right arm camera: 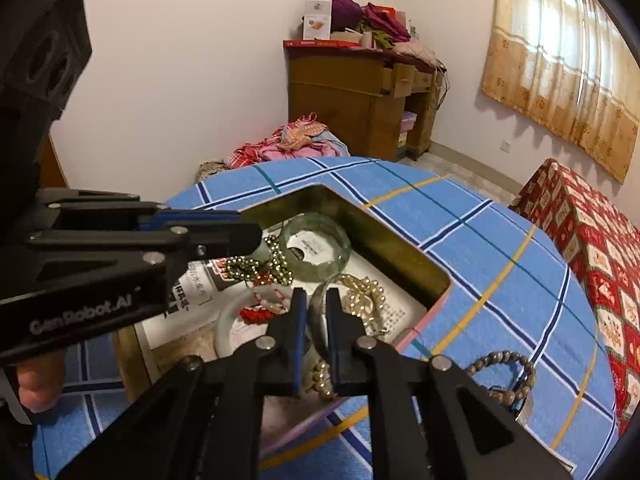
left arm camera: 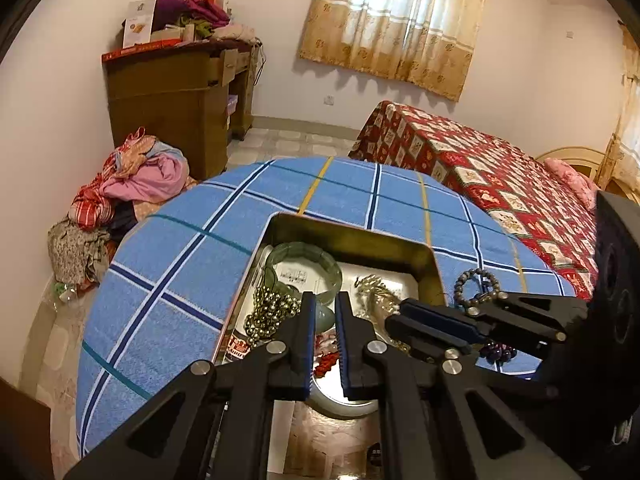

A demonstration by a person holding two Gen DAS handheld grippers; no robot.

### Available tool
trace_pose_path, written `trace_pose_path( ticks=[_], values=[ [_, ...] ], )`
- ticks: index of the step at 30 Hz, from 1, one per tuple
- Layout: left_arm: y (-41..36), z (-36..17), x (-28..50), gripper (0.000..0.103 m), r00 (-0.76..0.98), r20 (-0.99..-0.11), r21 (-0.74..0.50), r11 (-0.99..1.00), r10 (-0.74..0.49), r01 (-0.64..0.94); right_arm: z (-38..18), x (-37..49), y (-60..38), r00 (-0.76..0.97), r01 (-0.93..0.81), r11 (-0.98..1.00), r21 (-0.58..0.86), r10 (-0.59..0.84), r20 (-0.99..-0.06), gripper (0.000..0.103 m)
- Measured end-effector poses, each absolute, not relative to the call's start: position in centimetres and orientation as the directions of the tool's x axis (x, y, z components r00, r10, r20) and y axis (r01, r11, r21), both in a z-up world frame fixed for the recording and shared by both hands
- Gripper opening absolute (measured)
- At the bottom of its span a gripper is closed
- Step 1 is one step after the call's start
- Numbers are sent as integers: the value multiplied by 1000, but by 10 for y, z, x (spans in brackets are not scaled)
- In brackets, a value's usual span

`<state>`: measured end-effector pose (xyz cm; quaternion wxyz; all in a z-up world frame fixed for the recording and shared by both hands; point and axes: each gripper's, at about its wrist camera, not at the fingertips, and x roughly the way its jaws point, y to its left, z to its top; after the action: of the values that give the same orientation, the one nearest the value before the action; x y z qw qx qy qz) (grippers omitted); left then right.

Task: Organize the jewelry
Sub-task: 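Release the jade pendant into the tin with the left tool while the right tool drops the silver bangle in, then move the left tool to the red keychain while the right tool moves to the silver watch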

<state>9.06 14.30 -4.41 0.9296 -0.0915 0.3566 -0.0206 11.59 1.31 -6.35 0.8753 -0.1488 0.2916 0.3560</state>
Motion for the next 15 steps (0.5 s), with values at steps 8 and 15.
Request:
trace_pose_path(
  ticks=[8,15],
  values=[
    [144,-43,88,71,753,-656,-162,985,-58,-65,-59,107,8,588,-704,708,-55,537,-605,37],
    [144,-41,88,71,757,-651,-164,984,-55,-70,-58,103,-2,600,-686,727,-37,536,-595,40]
  ],
)
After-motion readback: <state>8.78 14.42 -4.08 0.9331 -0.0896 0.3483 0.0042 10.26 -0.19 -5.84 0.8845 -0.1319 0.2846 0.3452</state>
